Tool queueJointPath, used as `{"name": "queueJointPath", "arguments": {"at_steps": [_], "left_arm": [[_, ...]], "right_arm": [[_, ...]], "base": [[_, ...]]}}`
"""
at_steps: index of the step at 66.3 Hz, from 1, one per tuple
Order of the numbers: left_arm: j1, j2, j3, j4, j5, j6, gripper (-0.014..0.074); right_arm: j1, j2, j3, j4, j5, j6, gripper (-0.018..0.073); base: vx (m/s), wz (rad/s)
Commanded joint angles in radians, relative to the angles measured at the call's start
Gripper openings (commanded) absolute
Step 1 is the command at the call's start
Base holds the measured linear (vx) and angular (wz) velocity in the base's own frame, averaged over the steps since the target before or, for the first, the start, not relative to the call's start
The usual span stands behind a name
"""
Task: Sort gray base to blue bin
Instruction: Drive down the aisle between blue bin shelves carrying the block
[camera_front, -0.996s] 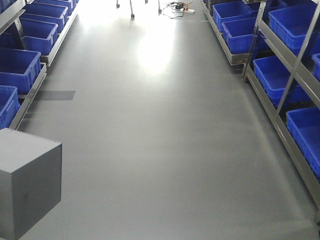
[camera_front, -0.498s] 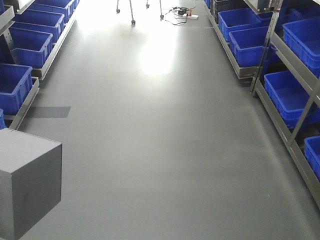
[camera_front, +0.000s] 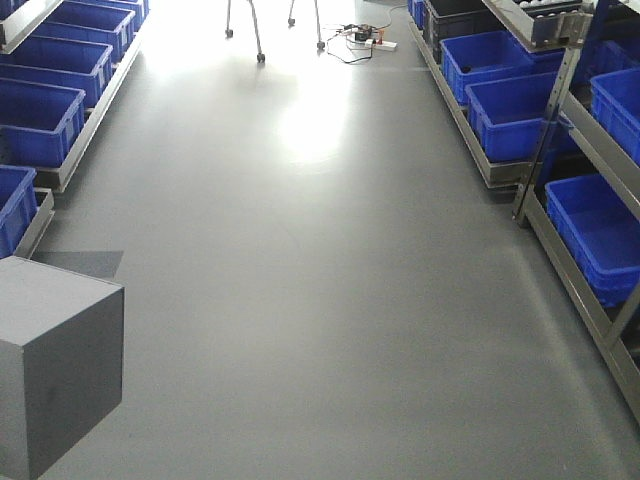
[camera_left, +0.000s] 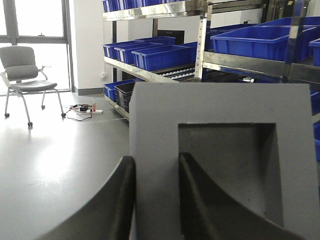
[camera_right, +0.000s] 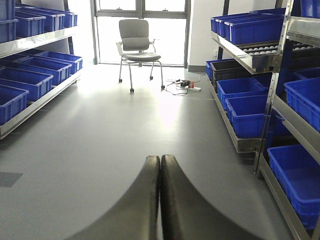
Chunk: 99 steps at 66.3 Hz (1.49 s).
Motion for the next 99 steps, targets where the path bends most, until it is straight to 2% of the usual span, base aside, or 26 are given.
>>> {"name": "queueJointPath", "arguments": {"at_steps": [1,99], "left_arm": [[-0.005,0.009,-0.029,-0.010,-0.111,-0.006,-0.0006],[-0.005,0.009,-0.029,-0.010,-0.111,-0.006,-0.0006]], "right_arm": [[-0.005,-0.011,0.014,-0.011,-0.078,-0.005,-0.0009],[-0.005,-0.011,0.014,-0.011,-0.078,-0.005,-0.0009]], "base": [[0.45,-0.01],[0.46,0.06]]}}
